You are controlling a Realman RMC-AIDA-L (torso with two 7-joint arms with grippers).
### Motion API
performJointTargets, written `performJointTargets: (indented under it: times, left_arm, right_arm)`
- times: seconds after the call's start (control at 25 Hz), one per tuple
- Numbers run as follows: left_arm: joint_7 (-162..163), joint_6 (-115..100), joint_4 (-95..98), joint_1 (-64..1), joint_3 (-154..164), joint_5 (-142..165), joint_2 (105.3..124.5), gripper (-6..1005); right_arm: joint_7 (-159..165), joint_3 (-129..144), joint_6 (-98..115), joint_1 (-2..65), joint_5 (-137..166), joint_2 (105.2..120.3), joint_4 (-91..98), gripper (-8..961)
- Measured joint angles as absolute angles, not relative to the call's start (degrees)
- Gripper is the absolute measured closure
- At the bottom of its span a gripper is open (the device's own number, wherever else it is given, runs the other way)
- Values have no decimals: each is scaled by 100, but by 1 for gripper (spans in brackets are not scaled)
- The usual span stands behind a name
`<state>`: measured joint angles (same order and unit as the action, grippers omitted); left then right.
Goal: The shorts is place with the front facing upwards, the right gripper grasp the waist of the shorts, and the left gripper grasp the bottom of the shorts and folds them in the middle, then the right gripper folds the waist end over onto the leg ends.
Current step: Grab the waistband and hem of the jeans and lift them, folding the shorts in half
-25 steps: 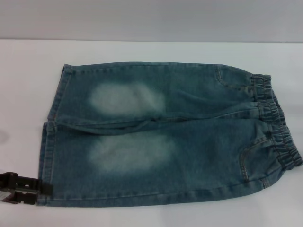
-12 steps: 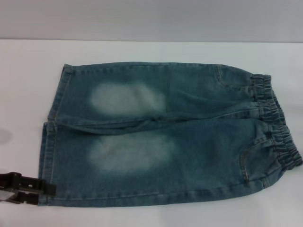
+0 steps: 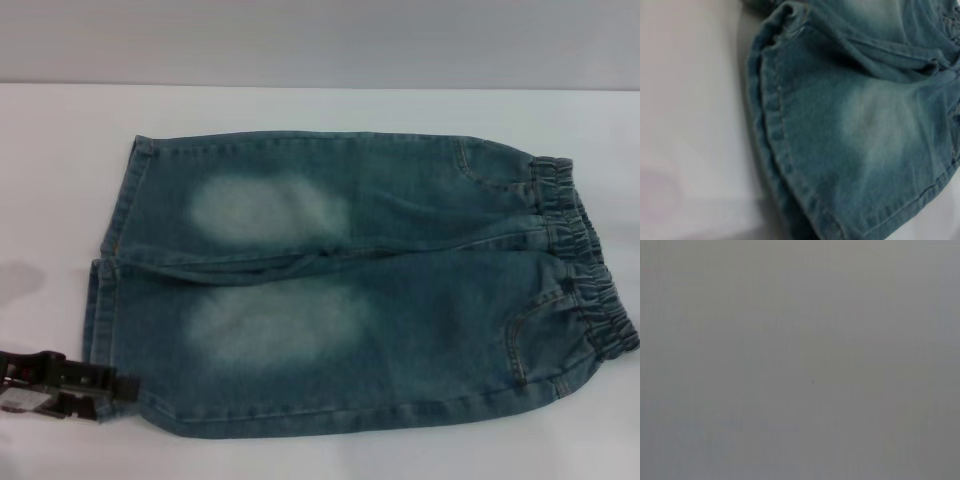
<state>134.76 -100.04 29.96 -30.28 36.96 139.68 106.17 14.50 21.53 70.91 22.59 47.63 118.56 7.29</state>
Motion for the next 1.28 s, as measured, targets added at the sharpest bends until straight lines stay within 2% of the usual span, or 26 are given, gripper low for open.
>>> performJointTargets:
  times: [0.4,1.16,1.28]
  left_arm:
    - [13483,-9990,2981,-3151,3698,13966,10617,156]
    - [13465,-9948,3002,-3106,3726,13992,10617,276]
    - [13474,-9928,3010,-3104,3724,13992,10615,440]
  right_arm:
    - [1450,2153,7083,2257,4764,11856,729,135]
    - [1450,2153,7083,2247,4764,11856,729,135]
    - [1450,2153,7084,2239,4764,11856,729,135]
